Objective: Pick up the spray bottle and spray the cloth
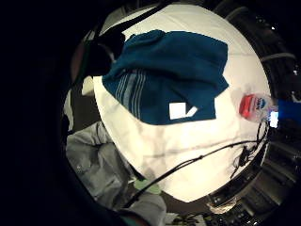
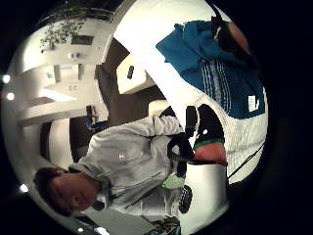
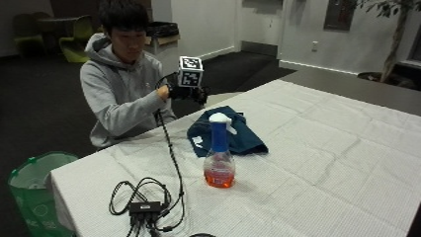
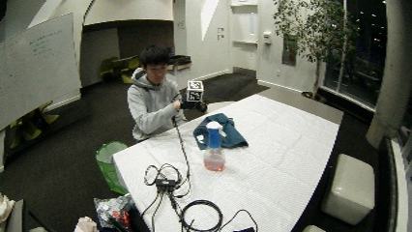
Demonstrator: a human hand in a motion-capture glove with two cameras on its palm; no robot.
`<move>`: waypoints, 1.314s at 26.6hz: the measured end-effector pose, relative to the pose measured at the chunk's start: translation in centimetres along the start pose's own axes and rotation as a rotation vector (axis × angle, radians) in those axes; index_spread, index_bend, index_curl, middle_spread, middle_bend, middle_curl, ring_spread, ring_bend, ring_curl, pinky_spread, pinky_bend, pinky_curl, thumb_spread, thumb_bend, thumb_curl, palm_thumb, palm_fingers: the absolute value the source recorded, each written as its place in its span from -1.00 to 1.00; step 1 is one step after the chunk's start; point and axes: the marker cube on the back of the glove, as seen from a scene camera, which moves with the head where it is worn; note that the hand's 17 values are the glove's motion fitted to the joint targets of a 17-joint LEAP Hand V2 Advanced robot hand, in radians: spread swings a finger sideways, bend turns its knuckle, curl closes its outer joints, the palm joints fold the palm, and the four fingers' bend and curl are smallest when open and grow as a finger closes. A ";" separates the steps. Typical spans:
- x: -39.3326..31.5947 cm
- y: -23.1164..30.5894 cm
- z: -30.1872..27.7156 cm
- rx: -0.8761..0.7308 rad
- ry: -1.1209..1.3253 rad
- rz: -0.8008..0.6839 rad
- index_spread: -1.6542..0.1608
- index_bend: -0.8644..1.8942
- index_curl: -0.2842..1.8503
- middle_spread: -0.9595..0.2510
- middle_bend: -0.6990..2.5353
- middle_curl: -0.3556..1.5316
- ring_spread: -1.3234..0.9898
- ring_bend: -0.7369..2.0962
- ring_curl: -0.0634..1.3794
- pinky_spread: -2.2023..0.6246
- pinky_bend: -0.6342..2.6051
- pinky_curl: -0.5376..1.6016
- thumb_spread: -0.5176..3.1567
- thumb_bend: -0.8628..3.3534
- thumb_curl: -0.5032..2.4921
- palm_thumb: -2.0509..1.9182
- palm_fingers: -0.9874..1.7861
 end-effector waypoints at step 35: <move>0.7 2.2 -2.4 0.396 0.045 -0.086 0.54 -0.28 -0.48 0.49 -0.39 -0.26 0.08 -0.19 -0.46 0.63 -0.46 -0.23 -0.19 -0.49 -0.41 0.45 0.30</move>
